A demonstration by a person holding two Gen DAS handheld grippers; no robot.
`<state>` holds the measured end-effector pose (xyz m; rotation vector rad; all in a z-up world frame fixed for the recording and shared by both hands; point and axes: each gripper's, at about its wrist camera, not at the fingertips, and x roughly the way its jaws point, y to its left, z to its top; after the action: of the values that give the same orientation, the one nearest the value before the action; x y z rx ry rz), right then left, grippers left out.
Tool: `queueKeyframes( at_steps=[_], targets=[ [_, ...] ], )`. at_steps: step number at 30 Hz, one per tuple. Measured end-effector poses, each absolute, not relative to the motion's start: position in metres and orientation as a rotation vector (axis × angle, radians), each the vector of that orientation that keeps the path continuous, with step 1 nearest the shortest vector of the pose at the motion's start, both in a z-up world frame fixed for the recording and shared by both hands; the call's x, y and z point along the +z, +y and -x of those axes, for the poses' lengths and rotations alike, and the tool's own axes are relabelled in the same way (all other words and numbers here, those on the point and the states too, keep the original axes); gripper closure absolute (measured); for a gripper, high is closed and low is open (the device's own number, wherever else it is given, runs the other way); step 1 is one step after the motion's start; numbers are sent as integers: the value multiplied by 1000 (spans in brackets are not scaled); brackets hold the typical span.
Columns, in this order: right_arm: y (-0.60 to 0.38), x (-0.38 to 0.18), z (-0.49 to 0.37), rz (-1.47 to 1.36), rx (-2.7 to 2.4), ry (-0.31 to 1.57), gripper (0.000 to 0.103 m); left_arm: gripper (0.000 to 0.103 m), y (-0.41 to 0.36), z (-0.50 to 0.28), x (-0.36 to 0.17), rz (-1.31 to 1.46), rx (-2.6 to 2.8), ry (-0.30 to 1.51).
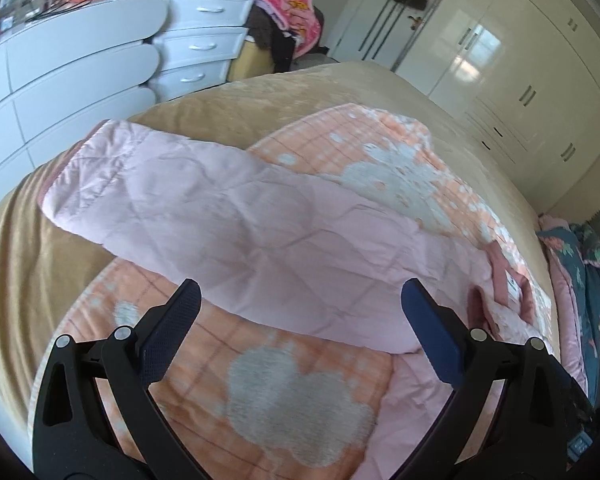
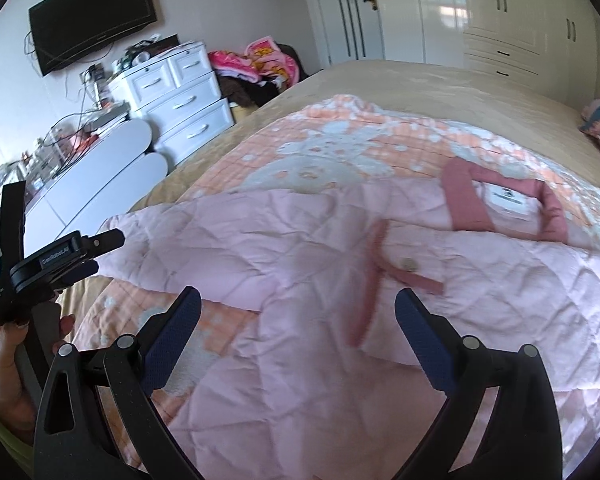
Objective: Fold large clothes
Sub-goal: 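Move the left tool to the other sleeve cuff and grasp it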
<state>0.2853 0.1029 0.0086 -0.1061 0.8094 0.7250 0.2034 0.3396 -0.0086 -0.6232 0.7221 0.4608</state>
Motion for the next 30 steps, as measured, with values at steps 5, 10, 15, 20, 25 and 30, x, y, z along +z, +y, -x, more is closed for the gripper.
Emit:
queueKeyframes(
  at_steps=[5,10,15,20,25,30],
  targets=[
    [129,6,-282,120,762,815,6,9,361,-196,-18,664,513,727],
    [156,1,-278,143,797,829,6,9,382,-187,-27,709,547,729],
    [173,0,-273,159,823,834,6,9,403,-181,-45,760,597,753],
    [177,-1,-273,163,824,839,6,9,427,-175,-66,862,624,776],
    [172,-4,-275,171,812,842,6,9,443,-170,-76,963,620,716],
    [155,-3,-279,162,787,843,6,9,455,-177,-88,1010,648,698]
  ],
)
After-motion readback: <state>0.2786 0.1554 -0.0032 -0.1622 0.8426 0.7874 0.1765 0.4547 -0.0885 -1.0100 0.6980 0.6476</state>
